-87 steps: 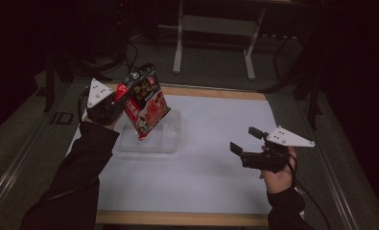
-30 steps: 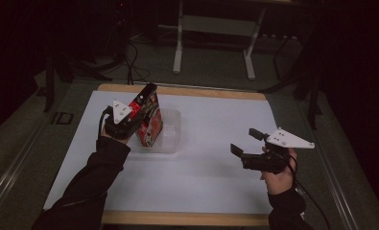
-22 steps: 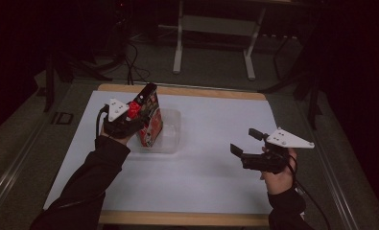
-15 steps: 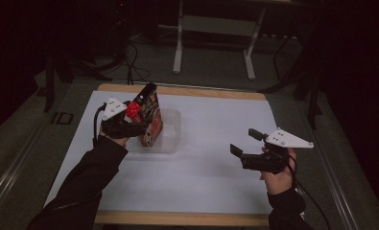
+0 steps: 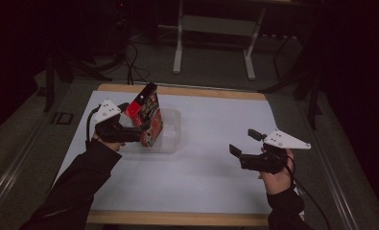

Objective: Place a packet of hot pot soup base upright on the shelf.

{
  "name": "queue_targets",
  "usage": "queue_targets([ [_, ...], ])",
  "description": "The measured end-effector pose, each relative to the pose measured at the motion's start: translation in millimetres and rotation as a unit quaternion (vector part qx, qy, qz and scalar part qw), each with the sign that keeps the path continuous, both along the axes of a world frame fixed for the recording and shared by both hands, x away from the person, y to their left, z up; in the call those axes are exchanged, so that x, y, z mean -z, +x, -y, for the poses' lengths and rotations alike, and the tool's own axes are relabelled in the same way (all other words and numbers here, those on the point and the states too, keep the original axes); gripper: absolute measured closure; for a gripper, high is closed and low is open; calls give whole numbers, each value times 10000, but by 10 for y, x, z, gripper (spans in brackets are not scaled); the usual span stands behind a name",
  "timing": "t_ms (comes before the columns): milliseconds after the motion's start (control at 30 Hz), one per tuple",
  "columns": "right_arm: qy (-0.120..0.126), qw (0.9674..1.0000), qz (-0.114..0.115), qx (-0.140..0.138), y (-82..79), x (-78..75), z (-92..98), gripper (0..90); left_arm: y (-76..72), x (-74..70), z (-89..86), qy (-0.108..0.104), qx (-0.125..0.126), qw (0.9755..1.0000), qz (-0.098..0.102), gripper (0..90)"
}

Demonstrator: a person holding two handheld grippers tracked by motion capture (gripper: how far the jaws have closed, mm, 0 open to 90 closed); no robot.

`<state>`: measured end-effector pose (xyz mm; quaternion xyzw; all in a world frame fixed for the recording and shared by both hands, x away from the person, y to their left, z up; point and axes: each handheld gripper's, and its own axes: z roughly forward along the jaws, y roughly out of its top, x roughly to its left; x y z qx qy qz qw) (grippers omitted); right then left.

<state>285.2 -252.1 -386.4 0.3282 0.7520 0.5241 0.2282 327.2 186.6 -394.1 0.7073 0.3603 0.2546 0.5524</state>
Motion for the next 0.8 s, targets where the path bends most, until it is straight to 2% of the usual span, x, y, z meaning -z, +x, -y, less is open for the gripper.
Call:
queue_targets([
  [200, 6, 10000, -18, -5, -2, 27, -10, 130, -81, -21, -10, 40, 33, 10000, 42, 16],
  [333, 4, 10000, -17, -22, -15, 36, -11, 130, -174, -53, -23, 170, -63, 9997, 168, 16],
  [467, -2, 10000, -44, -26, -20, 51, -16, 130, -265, -70, -65, 181, -74, 9996, 205, 16],
  [700, 10, 10000, -55, -64, -26, 73, -22, 130, -411, -58, -153, 162, -40, 9995, 270, 16],
  [800, 14, 9999, -73, -68, -38, 82, -25, 130, -516, -48, -194, 65, 93, 9996, 269, 16],
])
